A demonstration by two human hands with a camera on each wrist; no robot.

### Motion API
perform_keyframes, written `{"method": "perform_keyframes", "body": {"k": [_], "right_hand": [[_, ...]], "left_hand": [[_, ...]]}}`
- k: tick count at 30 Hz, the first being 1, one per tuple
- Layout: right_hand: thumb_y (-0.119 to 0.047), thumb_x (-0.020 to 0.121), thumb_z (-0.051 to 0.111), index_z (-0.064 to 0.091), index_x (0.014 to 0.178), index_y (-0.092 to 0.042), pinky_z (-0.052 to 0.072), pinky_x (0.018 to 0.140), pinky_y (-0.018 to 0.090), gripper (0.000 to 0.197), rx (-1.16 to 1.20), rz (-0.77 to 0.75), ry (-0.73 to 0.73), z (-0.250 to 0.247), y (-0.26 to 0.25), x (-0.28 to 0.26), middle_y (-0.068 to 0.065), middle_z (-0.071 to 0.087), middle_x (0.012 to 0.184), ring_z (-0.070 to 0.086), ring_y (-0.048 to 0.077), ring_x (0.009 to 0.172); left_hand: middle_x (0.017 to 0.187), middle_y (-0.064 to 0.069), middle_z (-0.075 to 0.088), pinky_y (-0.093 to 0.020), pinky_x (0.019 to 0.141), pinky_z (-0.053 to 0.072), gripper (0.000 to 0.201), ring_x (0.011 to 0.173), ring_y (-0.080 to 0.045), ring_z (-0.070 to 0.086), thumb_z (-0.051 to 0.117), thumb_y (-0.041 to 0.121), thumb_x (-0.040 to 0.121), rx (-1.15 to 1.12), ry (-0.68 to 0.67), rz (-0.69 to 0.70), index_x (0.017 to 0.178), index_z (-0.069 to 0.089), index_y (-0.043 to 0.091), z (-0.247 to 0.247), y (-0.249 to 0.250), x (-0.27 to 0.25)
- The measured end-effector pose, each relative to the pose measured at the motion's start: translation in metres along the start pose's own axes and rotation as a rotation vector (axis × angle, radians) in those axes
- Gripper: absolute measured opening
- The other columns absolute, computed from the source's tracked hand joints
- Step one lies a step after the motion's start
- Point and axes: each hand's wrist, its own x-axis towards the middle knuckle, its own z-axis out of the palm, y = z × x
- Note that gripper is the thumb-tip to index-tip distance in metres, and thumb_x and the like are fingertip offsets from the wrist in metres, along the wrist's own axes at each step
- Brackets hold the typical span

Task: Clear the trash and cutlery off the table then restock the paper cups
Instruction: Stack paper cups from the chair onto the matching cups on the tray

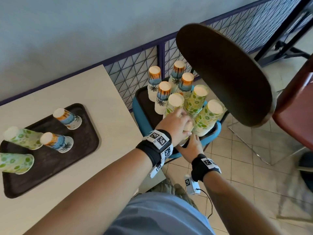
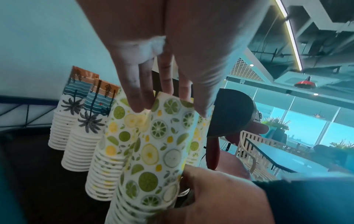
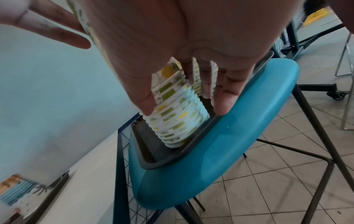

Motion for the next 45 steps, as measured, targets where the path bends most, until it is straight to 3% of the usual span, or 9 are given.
{"method": "perform_keyframes", "body": {"k": [7,13,18,23,27,30,33,40,45], "right_hand": [[-0.059,0.073,0.077,0.036,0.148,-0.014,0.032,0.113,0.05,0.096,-0.034,-0.069,-0.038,0.005,-0.007,0.008,0.007,0.047,0.141,0.039,0.031,0.134],[-0.065,0.061,0.082,0.029,0.151,-0.026,0.037,0.111,0.043,0.111,0.102,-0.051,-0.053,0.013,-0.016,0.015,0.001,0.047,0.14,0.041,0.027,0.134],[-0.053,0.064,0.087,0.032,0.15,-0.031,0.039,0.108,0.039,0.105,0.188,-0.086,-0.037,0.014,-0.019,0.015,0.0,0.052,0.138,0.045,0.025,0.132],[-0.046,0.064,0.089,0.037,0.147,-0.026,0.043,0.107,0.042,0.1,0.204,-0.101,-0.034,0.011,-0.023,0.015,0.002,0.056,0.133,0.047,0.027,0.129],[-0.058,0.055,0.084,0.039,0.142,-0.033,0.052,0.098,0.047,0.101,0.242,-0.076,-0.038,0.009,-0.022,0.016,0.0,0.06,0.125,0.058,0.024,0.116],[-0.061,0.053,0.083,0.041,0.14,-0.037,0.055,0.094,0.042,0.1,0.292,-0.079,-0.054,0.004,-0.02,0.015,-0.004,0.063,0.12,0.063,0.019,0.109],[-0.057,0.058,0.086,0.043,0.139,-0.035,0.056,0.094,0.039,0.094,0.364,-0.098,-0.065,-0.005,-0.021,0.01,-0.011,0.065,0.119,0.064,0.012,0.108],[-0.063,0.06,0.087,0.045,0.137,-0.04,0.056,0.099,0.04,0.091,0.488,-0.228,-0.163,-0.025,-0.043,-0.007,-0.017,0.067,0.124,0.065,0.002,0.113],[-0.06,0.067,0.087,0.042,0.143,-0.035,0.055,0.101,0.042,0.092,0.532,-0.303,-0.21,-0.028,-0.06,-0.015,-0.013,0.066,0.13,0.064,0.007,0.119]], "left_hand": [[0.146,-0.002,0.04,-0.036,0.095,0.05,0.042,0.119,-0.027,0.06,0.07,0.034,0.097,-0.064,0.091,-0.079,0.135,0.063,0.017,0.003,-0.016,-0.009],[0.144,-0.001,0.044,-0.04,0.101,0.052,0.04,0.127,-0.022,0.055,0.074,0.024,0.094,-0.187,0.157,-0.067,0.132,0.066,0.016,-0.001,-0.036,-0.021],[0.141,-0.001,0.046,-0.037,0.103,0.05,0.039,0.128,-0.02,0.054,0.076,0.02,0.091,-0.218,0.199,-0.07,0.129,0.067,0.016,-0.003,-0.047,-0.027],[0.141,-0.001,0.05,-0.029,0.106,0.046,0.043,0.129,-0.018,0.054,0.078,0.022,0.09,-0.214,0.2,-0.064,0.131,0.067,0.016,-0.005,-0.052,-0.029],[0.149,0.001,0.054,-0.022,0.11,0.038,0.051,0.138,-0.015,0.05,0.076,0.021,0.091,-0.255,0.216,-0.045,0.14,0.062,0.018,-0.009,-0.051,-0.031],[0.151,0.001,0.054,-0.032,0.114,0.044,0.06,0.14,-0.014,0.049,0.078,0.026,0.09,-0.326,0.244,-0.054,0.146,0.056,0.02,-0.01,-0.051,-0.038],[0.15,0.004,0.054,-0.034,0.111,0.048,0.069,0.136,-0.014,0.052,0.081,0.035,0.087,-0.402,0.262,-0.124,0.149,0.051,0.024,-0.007,-0.056,-0.047],[0.156,0.01,0.049,-0.045,0.11,0.051,0.117,0.138,-0.016,0.054,0.077,0.081,0.054,-0.619,0.177,-0.346,0.156,0.036,0.038,0.01,-0.067,-0.056],[0.138,0.016,0.064,-0.045,0.104,0.057,0.101,0.123,-0.009,0.065,0.084,0.078,0.055,-0.795,0.169,-0.309,0.143,0.049,0.043,0.014,-0.068,-0.054]]}}
